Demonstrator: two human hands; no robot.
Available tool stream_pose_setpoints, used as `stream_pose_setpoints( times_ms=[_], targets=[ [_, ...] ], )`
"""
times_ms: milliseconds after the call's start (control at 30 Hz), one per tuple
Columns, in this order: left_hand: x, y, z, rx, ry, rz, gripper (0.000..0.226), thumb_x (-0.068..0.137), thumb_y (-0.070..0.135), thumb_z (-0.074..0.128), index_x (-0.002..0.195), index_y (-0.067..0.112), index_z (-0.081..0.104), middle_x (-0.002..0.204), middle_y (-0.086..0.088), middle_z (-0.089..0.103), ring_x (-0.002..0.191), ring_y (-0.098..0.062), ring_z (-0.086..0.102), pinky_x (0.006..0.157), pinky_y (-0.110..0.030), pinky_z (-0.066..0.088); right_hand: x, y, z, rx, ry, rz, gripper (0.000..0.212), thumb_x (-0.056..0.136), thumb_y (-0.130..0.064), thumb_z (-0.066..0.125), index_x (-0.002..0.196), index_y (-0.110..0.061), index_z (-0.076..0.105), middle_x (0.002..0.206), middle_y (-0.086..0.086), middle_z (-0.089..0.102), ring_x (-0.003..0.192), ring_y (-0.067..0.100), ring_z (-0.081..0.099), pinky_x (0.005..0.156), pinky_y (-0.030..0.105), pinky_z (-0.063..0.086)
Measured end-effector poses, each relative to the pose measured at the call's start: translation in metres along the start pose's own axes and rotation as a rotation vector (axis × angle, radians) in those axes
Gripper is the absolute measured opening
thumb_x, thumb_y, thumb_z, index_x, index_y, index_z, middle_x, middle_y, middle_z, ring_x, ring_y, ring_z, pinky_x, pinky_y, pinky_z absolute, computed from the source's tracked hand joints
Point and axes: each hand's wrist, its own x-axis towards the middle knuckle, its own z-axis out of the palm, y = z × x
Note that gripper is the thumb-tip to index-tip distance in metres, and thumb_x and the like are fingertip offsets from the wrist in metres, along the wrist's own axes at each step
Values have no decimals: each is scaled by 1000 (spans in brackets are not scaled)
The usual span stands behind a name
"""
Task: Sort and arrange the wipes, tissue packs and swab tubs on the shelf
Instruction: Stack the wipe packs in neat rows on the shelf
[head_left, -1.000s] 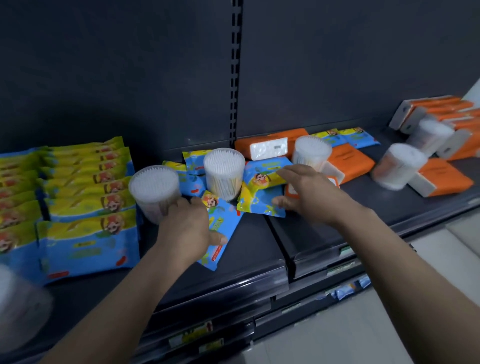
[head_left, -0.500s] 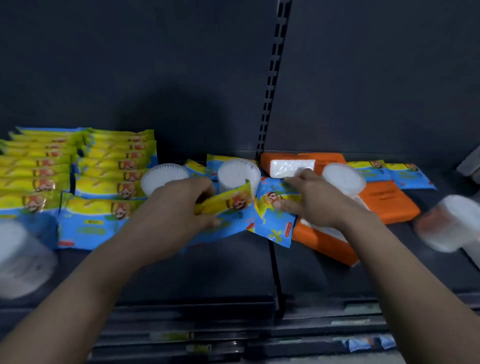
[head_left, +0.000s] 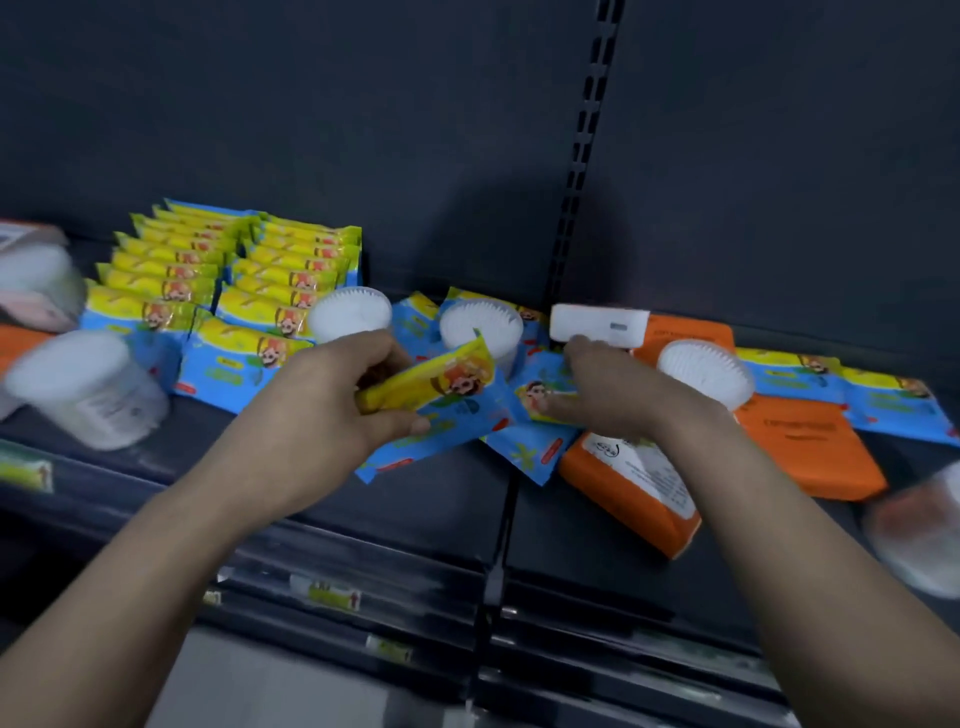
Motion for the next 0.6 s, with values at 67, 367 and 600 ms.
stream_pose_setpoints(
  times_ms=[67,367,600],
  targets=[
    [-5,2,-3,0,25,-4,25,68,20,80,73,25,56,66,3,55,56,-6,46,53,-20,36,-3,-2,-2,-22,41,-15,81,78,-60,61,133,-8,34,129,14,40,116,31,45,95,40,42],
    [-7,6,-5,-10,0,94,25,68,19,79,71,26,55,68,6,58,62,1,49,54,-11,35,-51,-14,-13,137,271,-97,28,83,-21,68,107,-14,56,104,5,56,95,24,55,74,31,40],
    [-3,29,9,-170,-63,257,22,69,19,78,76,25,57,73,7,60,69,-3,53,53,-9,38,-129,-3,-22,277,521,33,27,80,-15,71,90,-21,47,77,-5,54,76,18,50,68,31,37]
  ],
)
